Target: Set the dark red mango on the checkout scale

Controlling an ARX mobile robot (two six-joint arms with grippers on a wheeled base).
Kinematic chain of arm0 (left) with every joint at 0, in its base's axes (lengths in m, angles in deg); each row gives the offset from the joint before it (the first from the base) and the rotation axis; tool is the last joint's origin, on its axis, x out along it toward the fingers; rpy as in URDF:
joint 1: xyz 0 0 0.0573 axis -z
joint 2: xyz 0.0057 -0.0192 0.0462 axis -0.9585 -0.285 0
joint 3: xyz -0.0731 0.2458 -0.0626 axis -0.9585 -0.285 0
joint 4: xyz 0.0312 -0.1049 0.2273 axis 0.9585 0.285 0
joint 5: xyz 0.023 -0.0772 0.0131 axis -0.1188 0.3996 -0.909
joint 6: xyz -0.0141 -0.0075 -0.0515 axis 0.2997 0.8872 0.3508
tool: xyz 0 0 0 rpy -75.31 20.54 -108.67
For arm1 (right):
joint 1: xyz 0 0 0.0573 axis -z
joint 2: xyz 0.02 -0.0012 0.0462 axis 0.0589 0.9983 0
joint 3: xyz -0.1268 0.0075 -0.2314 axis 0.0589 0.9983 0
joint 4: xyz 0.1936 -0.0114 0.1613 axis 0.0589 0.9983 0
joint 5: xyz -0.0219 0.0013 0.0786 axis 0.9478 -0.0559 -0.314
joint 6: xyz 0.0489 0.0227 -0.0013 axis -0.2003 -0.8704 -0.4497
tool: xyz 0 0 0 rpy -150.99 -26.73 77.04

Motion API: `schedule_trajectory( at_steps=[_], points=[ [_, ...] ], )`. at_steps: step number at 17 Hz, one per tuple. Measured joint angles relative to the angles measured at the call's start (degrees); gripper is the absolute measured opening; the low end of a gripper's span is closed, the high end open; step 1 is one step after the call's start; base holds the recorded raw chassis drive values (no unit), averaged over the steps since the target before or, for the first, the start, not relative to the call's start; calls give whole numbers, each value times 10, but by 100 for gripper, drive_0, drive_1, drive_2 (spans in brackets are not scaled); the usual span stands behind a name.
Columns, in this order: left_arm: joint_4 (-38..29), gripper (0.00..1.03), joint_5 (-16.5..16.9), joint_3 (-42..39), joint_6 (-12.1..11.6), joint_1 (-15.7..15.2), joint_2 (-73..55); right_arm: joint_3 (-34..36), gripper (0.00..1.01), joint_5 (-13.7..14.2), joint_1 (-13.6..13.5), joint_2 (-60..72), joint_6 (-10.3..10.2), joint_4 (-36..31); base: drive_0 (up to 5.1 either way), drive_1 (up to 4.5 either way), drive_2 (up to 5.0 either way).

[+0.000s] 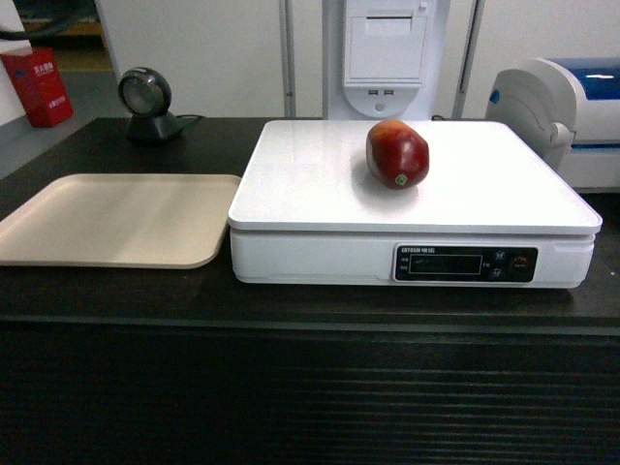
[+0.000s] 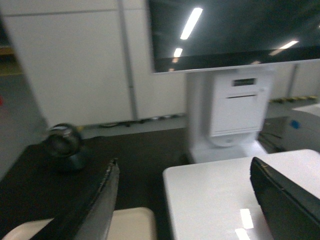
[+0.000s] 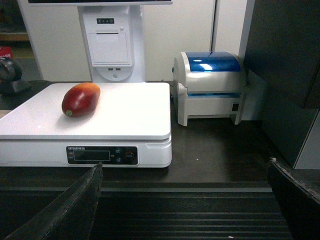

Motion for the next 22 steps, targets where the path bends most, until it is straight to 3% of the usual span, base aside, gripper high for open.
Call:
schedule_trajectory(
  at_steps=[2,3,6,8,16,18,19,22],
  points=[
    [-49,54,-1,-139,9,-60,111,0,98,0,0,0,0,0,0,0,0],
    [-64,45,3,-182,11,-76,138,0,98,0,0,0,0,0,0,0,0],
    [-90,16,43,-300,12,-90,185,0,98,0,0,0,0,0,0,0,0],
    [-105,2,56,-349,13,-105,223,0,98,0,0,0,0,0,0,0,0],
    [-100,2,93,-472,14,-146,353,0,98,0,0,0,0,0,0,0,0],
    [-84,2,131,-494,14,-184,392,0,98,0,0,0,0,0,0,0,0],
    [-76,2,131,-503,14,-192,407,0,98,0,0,0,0,0,0,0,0],
    [-36,2,138,-530,14,-189,473,0,98,0,0,0,0,0,0,0,0]
  ],
)
